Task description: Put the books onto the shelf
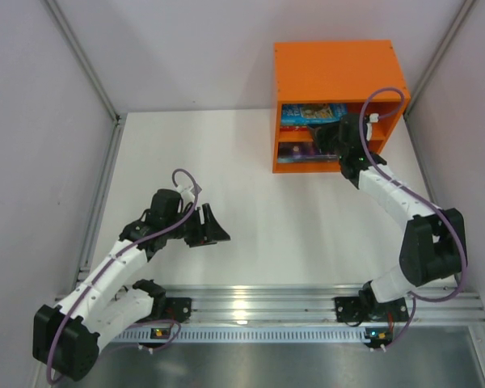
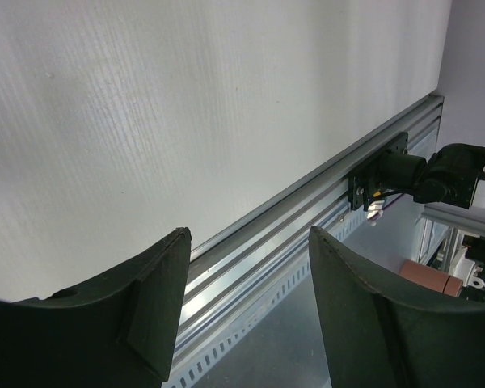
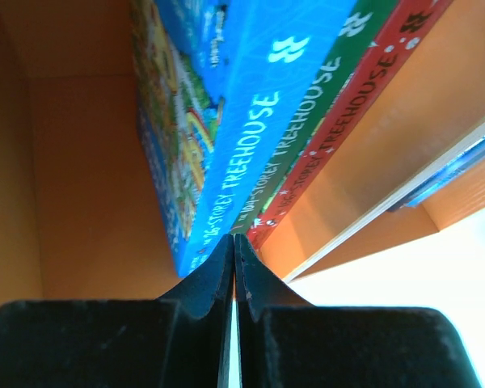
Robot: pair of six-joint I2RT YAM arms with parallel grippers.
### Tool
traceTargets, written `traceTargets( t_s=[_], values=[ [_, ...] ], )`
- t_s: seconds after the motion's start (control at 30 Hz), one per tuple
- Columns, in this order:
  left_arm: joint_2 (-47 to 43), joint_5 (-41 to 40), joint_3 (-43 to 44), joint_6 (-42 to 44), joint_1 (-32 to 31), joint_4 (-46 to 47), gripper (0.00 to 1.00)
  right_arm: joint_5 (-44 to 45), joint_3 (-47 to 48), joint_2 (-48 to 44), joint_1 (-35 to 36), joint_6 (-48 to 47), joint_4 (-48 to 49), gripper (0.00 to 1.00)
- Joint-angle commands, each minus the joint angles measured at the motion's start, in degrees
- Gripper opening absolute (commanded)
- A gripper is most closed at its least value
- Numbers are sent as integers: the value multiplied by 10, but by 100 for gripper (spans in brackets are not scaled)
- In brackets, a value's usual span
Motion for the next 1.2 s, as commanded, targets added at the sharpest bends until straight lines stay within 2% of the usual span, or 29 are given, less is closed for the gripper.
traceTargets(
  t_s=[0.0,1.17],
  values=[
    [6,2,7,7,0,10,65,1,32,7,-6,3,14,0],
    [9,-1,-1,11,0,13,65,0,42,22,-11,7,40,0]
  ],
)
